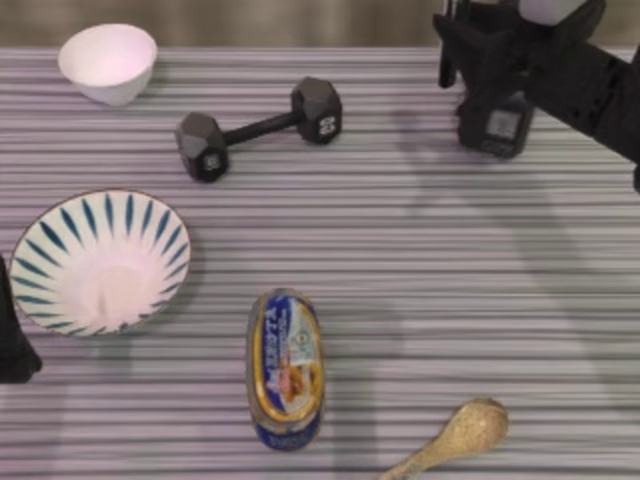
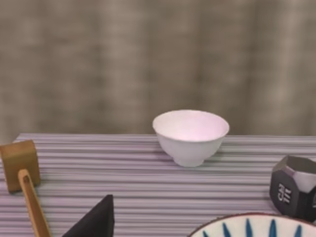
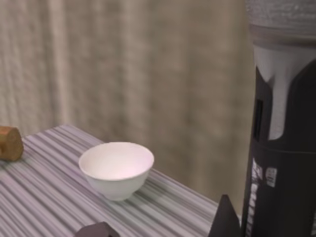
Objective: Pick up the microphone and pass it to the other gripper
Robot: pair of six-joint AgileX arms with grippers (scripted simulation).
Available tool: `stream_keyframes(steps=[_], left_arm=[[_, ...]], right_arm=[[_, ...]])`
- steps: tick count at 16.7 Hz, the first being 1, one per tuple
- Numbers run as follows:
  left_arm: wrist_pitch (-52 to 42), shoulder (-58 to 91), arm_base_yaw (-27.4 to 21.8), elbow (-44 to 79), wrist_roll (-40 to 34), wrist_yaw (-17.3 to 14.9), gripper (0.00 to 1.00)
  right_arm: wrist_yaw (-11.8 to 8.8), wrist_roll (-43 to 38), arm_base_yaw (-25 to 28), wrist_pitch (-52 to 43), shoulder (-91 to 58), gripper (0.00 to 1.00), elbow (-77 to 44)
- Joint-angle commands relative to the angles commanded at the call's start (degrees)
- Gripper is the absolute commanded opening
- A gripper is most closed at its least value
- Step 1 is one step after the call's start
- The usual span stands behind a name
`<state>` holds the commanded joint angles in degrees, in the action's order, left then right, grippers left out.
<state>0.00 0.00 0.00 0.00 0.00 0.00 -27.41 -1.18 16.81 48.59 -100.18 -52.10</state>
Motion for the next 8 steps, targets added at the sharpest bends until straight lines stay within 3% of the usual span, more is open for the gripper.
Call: stream_keyframes(steps=[2, 8], left_arm=[[0.0, 0.0, 0.0, 0.0, 0.0, 0.0, 1.0], [0.0, 0.0, 0.0, 0.0, 0.0, 0.0, 1.0]], right_arm=[[2.78, 0.01, 2.97, -0.86, 1.93, 0.0, 0.74], [15.62, -0.25, 16.23, -4.75, 10.94, 0.0, 4.11]])
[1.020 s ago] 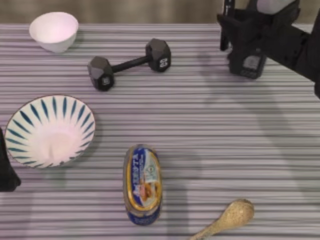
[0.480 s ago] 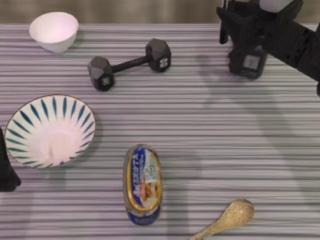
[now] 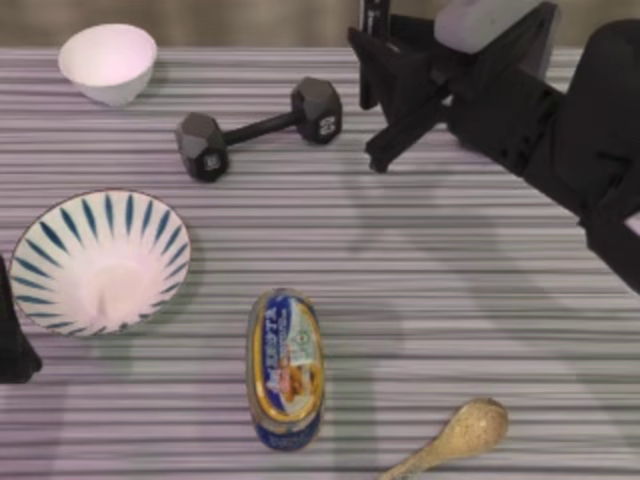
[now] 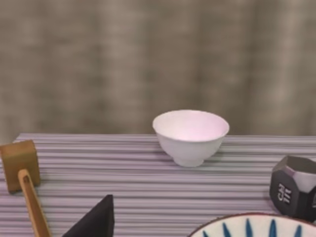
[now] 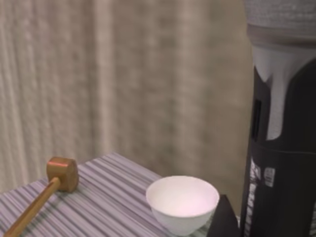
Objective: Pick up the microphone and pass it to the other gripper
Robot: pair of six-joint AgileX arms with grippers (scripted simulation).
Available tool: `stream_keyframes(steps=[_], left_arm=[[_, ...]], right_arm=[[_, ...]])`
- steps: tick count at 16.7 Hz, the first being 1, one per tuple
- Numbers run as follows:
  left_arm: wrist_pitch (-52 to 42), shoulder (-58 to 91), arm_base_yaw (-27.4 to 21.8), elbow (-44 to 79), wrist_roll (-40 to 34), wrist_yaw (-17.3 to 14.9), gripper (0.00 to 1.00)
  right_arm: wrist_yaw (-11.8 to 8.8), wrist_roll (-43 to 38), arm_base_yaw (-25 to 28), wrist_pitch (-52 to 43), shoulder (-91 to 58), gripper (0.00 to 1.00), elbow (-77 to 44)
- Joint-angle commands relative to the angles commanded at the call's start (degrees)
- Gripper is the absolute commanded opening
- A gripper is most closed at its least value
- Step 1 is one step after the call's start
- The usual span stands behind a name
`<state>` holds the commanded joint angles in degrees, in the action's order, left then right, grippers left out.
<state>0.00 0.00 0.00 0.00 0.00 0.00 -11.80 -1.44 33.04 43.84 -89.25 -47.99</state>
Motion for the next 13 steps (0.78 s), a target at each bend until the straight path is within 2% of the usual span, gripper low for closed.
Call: stream_keyframes(steps=[2, 3, 13], left_arm=[[0.0, 0.0, 0.0, 0.0, 0.0, 0.0, 1.0], [0.0, 0.0, 0.0, 0.0, 0.0, 0.0, 1.0], [0.04, 0.09, -0.05, 0.08, 0.01, -0.06, 1.0]], right_arm=[[2.47, -0.05, 2.48, -0.72, 1.88, 0.0, 0.62], [2.79, -0.05, 2.81, -0.82, 2.15, 0.0, 0.71], [2.79, -0.05, 2.81, -0.82, 2.15, 0.0, 0.71]])
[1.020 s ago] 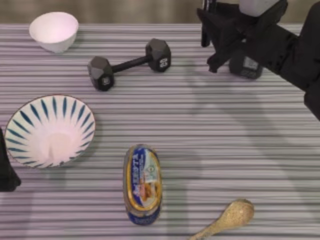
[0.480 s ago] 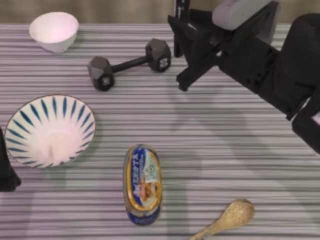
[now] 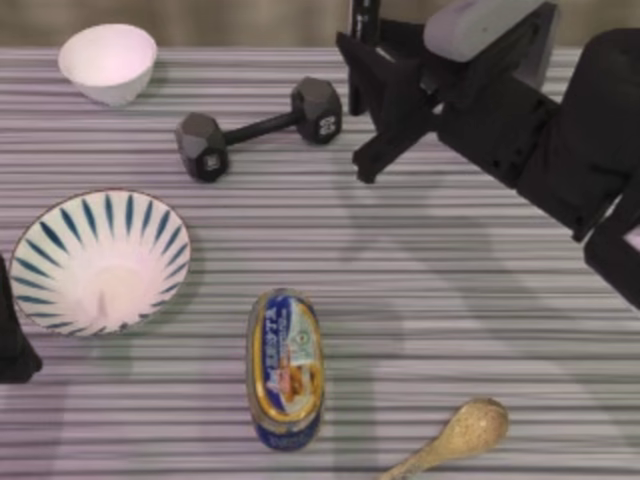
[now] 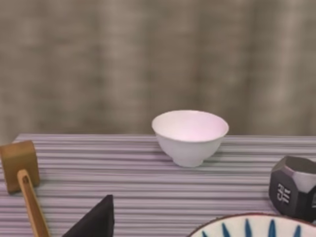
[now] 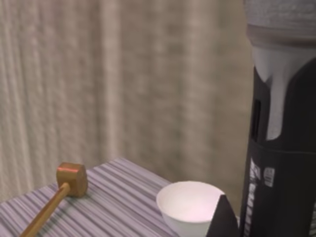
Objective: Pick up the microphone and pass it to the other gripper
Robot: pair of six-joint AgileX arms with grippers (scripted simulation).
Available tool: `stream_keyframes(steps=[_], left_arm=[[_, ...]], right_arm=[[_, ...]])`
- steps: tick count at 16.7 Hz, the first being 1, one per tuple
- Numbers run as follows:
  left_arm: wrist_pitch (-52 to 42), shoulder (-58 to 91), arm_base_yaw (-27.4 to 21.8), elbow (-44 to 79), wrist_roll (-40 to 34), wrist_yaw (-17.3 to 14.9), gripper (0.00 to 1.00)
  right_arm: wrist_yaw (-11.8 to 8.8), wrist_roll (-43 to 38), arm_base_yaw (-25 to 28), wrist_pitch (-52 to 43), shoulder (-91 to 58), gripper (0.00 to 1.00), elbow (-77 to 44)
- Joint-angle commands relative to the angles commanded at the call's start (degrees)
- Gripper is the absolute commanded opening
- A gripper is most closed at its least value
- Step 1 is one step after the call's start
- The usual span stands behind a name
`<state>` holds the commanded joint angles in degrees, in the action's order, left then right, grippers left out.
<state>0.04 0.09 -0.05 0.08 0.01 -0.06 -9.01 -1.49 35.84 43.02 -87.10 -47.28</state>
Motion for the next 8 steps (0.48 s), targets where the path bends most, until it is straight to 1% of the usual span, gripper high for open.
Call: stream_keyframes(steps=[3, 5, 8], left_arm=[[1.51, 3.75, -1.73, 3.14, 0.26, -2.19, 1.0], [3.48, 9.36, -3.89, 7.25, 0.61, -4.97, 1.0], [7.13, 21.77, -8.02, 15.01, 1.29, -10.28, 1.0]], right_arm=[[0.0, 0.0, 0.0, 0.0, 0.0, 0.0, 0.0], [0.0, 0.0, 0.0, 0.0, 0.0, 0.0, 0.0], [0.0, 0.0, 0.0, 0.0, 0.0, 0.0, 0.0]])
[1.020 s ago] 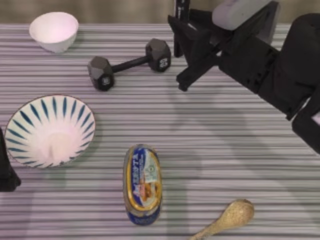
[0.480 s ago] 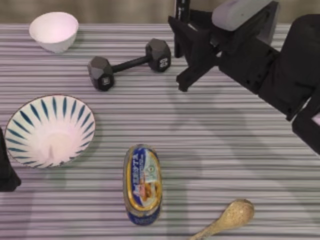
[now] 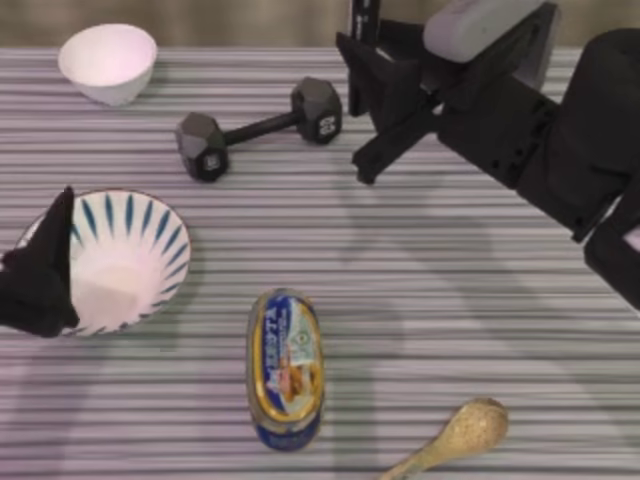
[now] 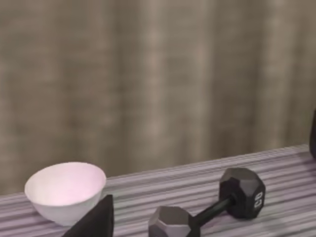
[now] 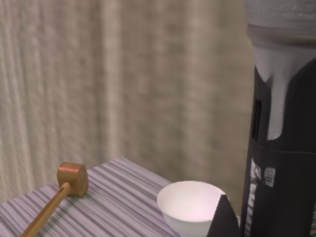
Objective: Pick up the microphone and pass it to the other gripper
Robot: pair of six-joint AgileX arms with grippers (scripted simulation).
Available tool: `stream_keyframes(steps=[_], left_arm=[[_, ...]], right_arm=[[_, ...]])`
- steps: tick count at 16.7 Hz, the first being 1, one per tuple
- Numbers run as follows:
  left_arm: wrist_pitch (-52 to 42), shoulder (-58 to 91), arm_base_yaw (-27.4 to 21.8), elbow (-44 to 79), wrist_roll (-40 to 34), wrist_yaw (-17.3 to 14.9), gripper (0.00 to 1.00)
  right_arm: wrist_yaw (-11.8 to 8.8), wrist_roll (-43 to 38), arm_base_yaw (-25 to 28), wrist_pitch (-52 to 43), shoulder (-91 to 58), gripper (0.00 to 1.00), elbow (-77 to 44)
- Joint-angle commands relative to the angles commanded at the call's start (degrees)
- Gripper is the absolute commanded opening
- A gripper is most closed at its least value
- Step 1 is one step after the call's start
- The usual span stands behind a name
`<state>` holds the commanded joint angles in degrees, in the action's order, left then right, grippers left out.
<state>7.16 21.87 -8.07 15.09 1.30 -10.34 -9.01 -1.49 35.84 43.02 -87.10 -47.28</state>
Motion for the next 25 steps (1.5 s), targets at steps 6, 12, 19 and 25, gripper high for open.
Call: stream_keyframes(steps=[6, 12, 19, 25], left_arm=[[7.52, 26.44, -8.93, 16.25, 1.34, -11.43, 1.0], [12.86, 42.67, -14.78, 27.29, 2.34, -18.91, 1.0], [13.4, 44.12, -15.21, 28.39, 2.44, -19.51, 1.0], [16.96, 56.76, -20.32, 37.59, 2.38, -14.87, 1.0]], right_arm=[[0.0, 0.0, 0.0, 0.0, 0.0, 0.0, 0.0], [0.0, 0.0, 0.0, 0.0, 0.0, 0.0, 0.0], [0.0, 0.0, 0.0, 0.0, 0.0, 0.0, 0.0], [0.0, 0.0, 0.0, 0.0, 0.0, 0.0, 0.0]])
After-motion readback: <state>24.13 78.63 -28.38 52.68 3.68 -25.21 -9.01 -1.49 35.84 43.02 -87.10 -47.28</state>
